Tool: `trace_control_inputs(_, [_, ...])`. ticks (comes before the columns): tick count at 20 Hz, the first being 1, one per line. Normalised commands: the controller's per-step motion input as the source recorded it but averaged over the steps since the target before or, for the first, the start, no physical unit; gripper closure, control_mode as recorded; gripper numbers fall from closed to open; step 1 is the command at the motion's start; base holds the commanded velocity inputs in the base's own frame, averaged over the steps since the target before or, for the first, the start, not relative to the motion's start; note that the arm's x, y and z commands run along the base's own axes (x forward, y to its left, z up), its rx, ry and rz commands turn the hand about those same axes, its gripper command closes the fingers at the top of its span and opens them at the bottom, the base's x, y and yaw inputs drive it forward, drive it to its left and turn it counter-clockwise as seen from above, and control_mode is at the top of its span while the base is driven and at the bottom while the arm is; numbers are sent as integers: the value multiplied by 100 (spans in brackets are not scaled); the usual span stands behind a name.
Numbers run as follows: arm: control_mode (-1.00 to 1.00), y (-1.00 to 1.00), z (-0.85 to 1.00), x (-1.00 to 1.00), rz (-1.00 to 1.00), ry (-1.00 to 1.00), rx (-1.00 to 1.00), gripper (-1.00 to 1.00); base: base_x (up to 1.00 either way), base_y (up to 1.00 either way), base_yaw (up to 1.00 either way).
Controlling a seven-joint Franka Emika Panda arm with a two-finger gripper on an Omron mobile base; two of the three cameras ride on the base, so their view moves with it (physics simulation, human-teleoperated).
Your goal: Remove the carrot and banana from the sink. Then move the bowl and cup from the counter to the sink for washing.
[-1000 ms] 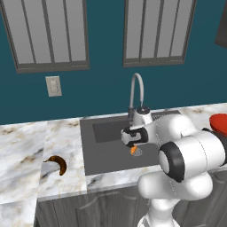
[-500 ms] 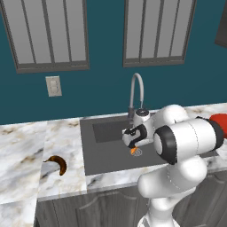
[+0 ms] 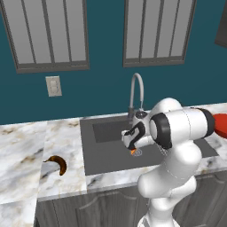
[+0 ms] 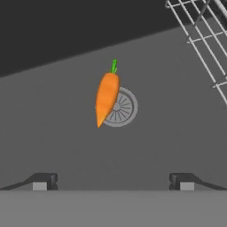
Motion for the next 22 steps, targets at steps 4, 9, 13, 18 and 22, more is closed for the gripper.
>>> trace_control_inputs(4, [-100, -2, -21, 20, 0, 0, 1, -100, 0, 0, 0])
trace_control_inputs(9, [-100, 0, -23, 19, -2, -2, 0, -100, 0, 0, 0])
trace_control_inputs(13, [-100, 0, -21, 22, -1, -7, 0, -100, 0, 0, 0])
trace_control_inputs(18, [-100, -1, -20, 24, -2, -5, 0, -100, 0, 0, 0])
trace_control_inputs(22, [-100, -4, -25, 22, -2, -3, 0, -100, 0, 0, 0])
